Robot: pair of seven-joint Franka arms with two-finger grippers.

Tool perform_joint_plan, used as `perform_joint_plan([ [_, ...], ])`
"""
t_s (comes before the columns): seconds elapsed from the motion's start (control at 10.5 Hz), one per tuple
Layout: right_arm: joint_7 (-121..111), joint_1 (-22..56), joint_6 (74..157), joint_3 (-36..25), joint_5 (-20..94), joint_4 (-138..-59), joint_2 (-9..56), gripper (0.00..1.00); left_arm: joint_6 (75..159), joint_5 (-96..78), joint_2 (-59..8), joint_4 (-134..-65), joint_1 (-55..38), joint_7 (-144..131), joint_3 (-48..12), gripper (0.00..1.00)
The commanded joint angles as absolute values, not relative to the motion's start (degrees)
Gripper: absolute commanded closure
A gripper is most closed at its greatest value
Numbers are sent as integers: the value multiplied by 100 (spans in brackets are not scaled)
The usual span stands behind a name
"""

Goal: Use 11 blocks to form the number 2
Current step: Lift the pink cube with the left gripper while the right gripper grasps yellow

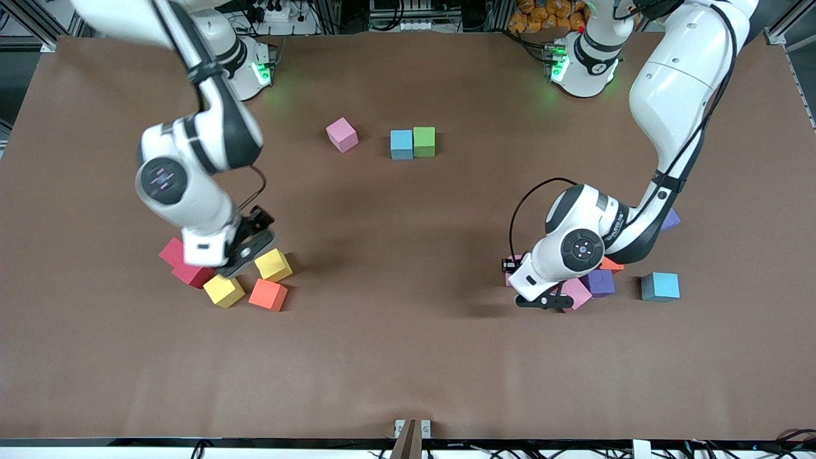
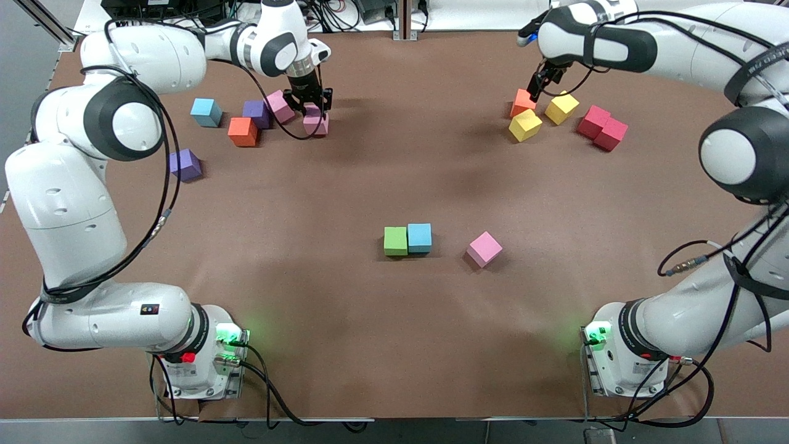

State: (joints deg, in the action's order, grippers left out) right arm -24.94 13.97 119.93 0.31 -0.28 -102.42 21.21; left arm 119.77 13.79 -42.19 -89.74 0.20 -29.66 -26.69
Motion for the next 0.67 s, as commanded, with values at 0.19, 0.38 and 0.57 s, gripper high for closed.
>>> perform_joint_plan([
  [0.19, -2514, 1327, 12031, 141, 518, -9861, 2812, 0, 10970, 907, -3736, -9157, 44, -4135, -2873, 59],
  [0.38, -2514, 1388, 12434, 149, 519, -10027, 3005, 0, 10969, 310, -3455, -9473, 44, -5302, -2892, 60],
  [0.57, -2514, 1432, 12848, 158, 519, -10265, 3067, 0, 10986, 211, -3297, -9684, 53, -6402, -3154, 60],
])
